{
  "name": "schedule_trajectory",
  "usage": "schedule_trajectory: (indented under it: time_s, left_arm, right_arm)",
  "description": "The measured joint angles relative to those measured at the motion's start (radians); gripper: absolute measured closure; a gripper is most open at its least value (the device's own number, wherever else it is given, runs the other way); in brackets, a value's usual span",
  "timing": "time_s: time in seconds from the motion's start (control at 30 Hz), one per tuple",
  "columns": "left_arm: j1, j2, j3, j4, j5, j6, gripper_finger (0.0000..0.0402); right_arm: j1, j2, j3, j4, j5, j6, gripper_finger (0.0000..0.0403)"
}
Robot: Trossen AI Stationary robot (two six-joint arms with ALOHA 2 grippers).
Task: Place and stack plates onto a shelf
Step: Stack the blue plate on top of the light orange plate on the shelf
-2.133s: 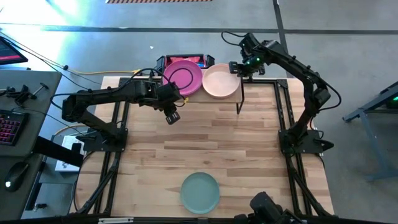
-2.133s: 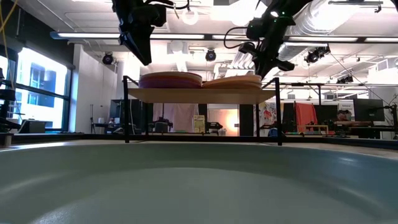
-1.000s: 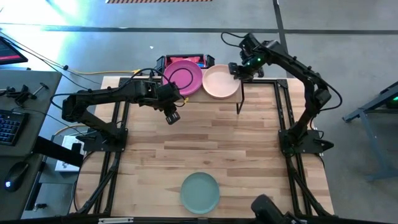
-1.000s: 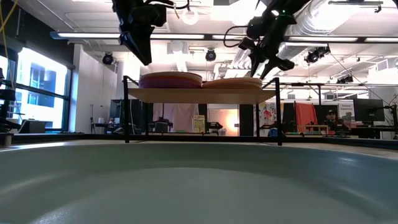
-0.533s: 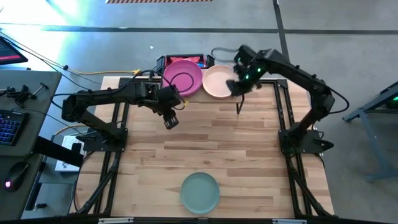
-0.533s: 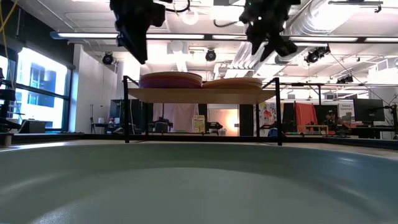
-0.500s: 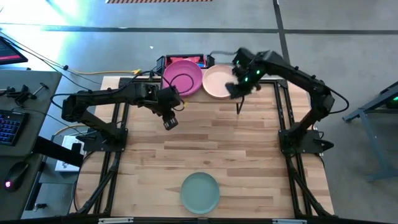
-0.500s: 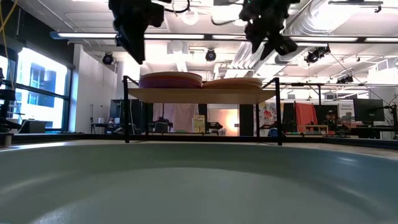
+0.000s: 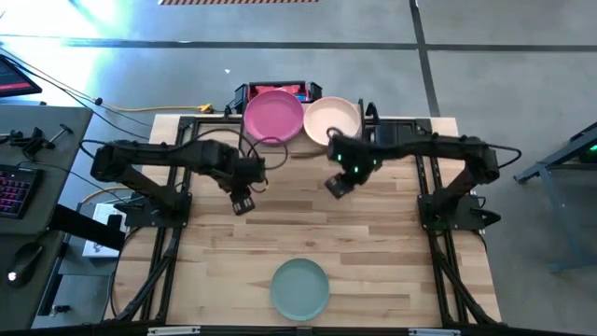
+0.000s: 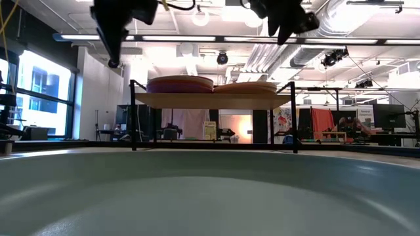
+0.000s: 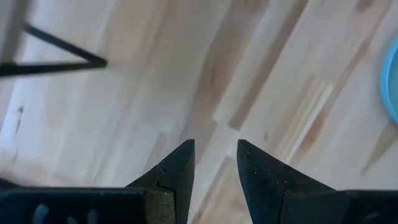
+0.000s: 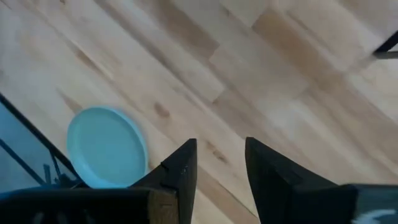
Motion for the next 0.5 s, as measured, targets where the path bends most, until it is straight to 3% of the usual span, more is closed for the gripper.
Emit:
schedule_trajectory:
  time_s: [0.23, 0.5]
  left_arm:
    - [-0.123, 0.0, 0.0, -0.078, -0.001, -0.078, 0.0291]
    - [-0.271, 0.0, 0.0, -0.075, -0.016, -0.198, 0.0291]
  right_arm:
    - [0.191, 0.024, 0.0, 0.033, 0.084, 0.198, 0.0289]
    - [0.357, 0.136, 0.0, 0.106, 0.111, 0.333, 0.0289]
